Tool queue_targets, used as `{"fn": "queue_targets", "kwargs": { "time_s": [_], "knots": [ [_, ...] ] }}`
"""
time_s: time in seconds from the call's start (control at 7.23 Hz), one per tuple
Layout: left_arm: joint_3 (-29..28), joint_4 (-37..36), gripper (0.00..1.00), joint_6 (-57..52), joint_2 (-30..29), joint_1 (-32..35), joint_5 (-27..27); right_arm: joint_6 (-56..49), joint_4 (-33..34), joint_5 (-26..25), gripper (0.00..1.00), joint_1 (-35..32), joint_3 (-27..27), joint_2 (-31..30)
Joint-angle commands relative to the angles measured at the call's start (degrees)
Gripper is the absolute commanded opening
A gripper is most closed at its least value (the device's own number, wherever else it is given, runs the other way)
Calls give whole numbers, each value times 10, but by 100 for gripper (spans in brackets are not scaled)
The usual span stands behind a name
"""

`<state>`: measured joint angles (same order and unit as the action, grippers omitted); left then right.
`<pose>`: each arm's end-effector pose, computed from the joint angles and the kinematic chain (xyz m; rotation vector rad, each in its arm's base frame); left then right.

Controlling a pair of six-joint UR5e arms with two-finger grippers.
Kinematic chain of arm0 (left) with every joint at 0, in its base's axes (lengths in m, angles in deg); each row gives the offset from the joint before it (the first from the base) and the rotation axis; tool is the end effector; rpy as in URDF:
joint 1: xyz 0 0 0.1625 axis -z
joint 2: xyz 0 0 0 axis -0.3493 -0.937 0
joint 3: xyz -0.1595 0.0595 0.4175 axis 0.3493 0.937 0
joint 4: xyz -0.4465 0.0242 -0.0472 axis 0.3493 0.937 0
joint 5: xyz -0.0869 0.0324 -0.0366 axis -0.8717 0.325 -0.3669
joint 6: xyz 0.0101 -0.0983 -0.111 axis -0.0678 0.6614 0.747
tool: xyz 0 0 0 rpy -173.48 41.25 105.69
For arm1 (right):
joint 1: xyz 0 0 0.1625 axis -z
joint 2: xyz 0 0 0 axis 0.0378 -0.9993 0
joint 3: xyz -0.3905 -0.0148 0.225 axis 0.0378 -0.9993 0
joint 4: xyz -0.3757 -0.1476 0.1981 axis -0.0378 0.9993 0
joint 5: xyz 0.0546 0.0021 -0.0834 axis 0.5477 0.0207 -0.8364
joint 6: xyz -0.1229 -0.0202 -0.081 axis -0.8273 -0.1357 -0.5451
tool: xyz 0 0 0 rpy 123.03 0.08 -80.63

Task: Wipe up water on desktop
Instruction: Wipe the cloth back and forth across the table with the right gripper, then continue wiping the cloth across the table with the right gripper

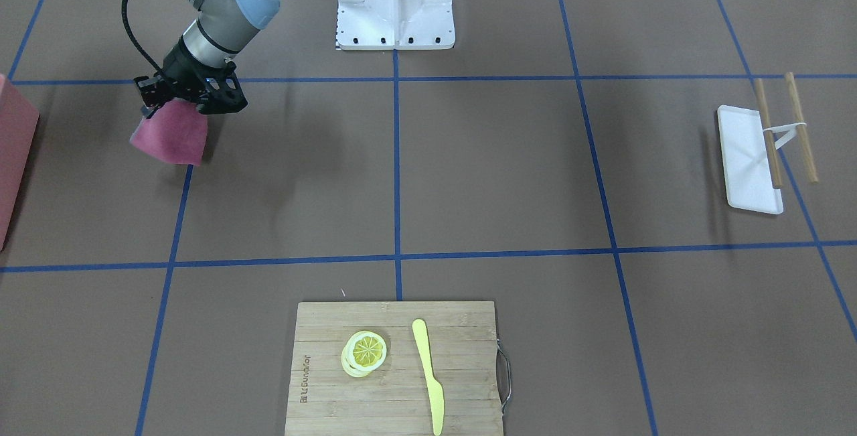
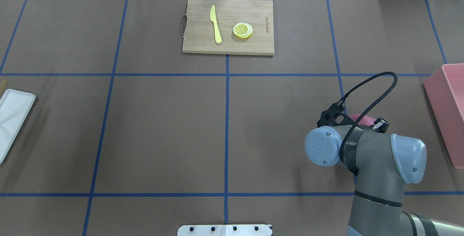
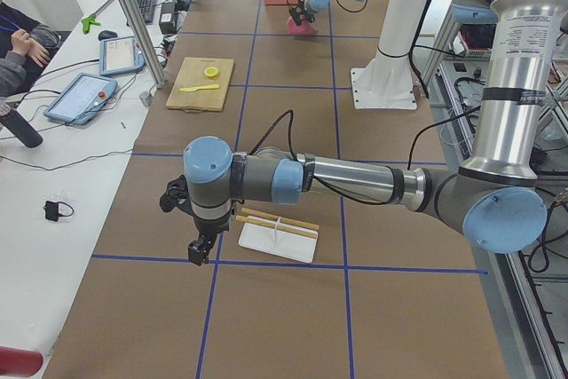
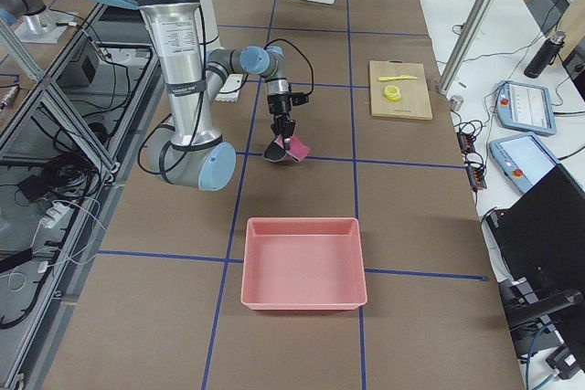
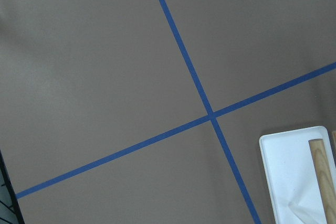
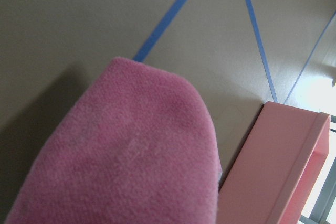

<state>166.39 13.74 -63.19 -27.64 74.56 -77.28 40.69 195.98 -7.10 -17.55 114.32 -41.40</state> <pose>-0.0868 -0.5744 0.6548 0.2703 0.6679 0.3278 -0.4574 -0.3413 0.4281 0.1881 0.1354 -0.5835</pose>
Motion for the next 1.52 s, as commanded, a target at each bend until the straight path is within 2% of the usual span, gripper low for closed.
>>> {"fn": "queue_targets", "kwargs": {
  "time_s": [0.0, 0.14, 0.41, 0.83, 0.97, 1.11, 1.24, 1.38],
  "knots": [
    [-2, 0, 98, 0, 0, 0, 0, 56, -18, 16, 0, 20, -43, 92],
    [-2, 0, 98, 0, 0, 0, 0, 83, -100, 25, 0, 34, -77, 115],
    [-2, 0, 98, 0, -1, -1, 0, 90, -214, 34, 0, 35, -135, 173],
    [-2, 0, 98, 0, -1, -1, 0, 134, -312, 34, 0, 43, -183, 237],
    [-4, 0, 98, 0, -1, -1, 0, 148, -313, 34, 0, 45, -183, 241],
    [-4, 0, 98, 0, -1, -1, 0, 139, -300, 35, 0, 43, -173, 218],
    [-4, 0, 98, 0, -1, -1, 0, 128, -239, 35, 0, 39, -140, 183],
    [-5, 0, 98, 0, -1, -1, 0, 103, -143, 35, 0, 35, -80, 147]
  ]
}}
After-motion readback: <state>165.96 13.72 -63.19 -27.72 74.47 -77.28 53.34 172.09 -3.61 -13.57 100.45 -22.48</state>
